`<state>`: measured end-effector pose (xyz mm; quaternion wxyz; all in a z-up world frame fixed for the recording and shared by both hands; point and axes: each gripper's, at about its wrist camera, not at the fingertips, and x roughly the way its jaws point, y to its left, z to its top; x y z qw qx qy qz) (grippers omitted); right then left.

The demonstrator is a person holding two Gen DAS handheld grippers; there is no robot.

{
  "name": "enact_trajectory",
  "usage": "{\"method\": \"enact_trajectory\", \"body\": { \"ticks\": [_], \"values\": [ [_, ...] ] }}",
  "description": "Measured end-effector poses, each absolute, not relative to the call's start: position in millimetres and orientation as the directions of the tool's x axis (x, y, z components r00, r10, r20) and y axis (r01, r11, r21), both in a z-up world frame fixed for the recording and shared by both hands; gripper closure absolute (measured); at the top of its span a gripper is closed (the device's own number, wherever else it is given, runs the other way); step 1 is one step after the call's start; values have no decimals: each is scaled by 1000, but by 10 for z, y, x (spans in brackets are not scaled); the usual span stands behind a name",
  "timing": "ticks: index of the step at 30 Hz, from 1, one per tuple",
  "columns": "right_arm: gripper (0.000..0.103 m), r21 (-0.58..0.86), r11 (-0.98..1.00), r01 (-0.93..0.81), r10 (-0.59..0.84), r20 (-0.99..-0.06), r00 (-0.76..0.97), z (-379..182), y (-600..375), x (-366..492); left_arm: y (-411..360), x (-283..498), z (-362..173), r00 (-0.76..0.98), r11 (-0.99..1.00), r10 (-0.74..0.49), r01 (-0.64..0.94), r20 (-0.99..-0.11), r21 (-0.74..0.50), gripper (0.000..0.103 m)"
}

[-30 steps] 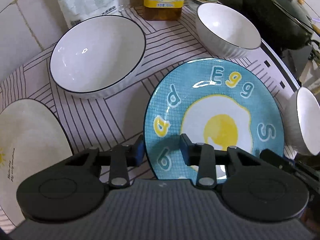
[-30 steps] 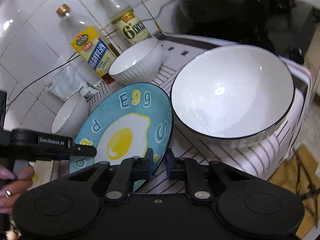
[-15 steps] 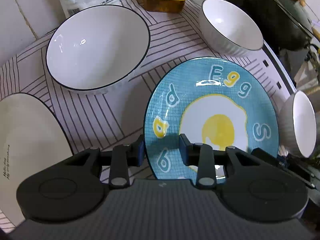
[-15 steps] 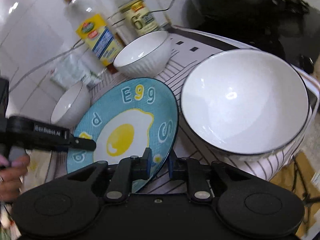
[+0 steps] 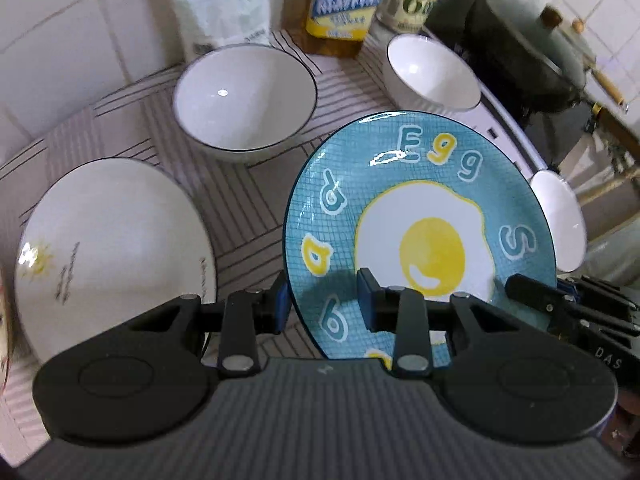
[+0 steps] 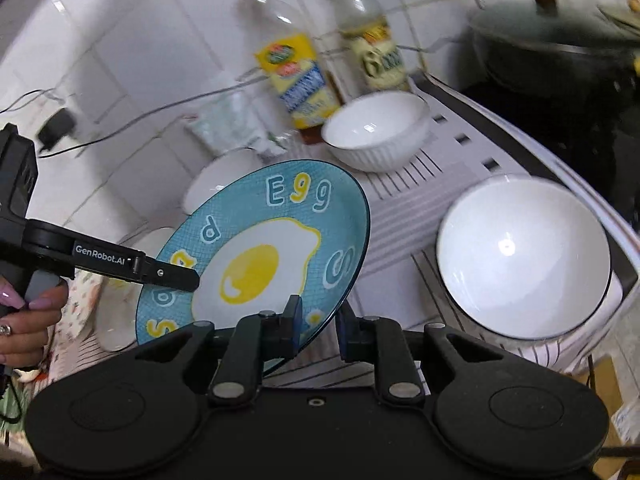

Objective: Organize plates and bowls
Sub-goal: 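Carry the blue egg plate onto the white sun plate and release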

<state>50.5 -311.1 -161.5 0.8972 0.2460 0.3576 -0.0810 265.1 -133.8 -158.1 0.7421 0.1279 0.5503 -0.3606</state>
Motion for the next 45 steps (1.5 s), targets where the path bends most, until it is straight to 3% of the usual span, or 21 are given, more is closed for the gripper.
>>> {"method": "enact_trajectory", "body": {
  "ticks": [10, 16, 23, 32, 45],
  "values": [
    [81, 361, 927, 106, 162, -638, 753, -1090, -2900, 664, -593, 2406, -1092, 241, 814, -428, 522, -871, -255, 71],
    [80, 296, 949, -106, 284, -662, 694, -1054, -2606, 1112, -151, 2405, -1050, 304, 888, -362, 402, -881, -226, 71],
    [80, 346, 912, -219, 405, -685, 606, -1229, -2418, 1684, 234, 2603, -1210, 334, 946, -285, 251, -898, -206, 71],
    [80, 396, 885, -246, 465, -725, 507, -1544, -2115, 2112, 589, 2908, -1551, 294, 978, -206, 85, -933, -189, 71],
    [80, 420, 893, -163, 446, -774, 450, -1859, -2048, 2424, 632, 3167, -1917, 214, 988, -156, 25, -964, -154, 71]
  ]
}}
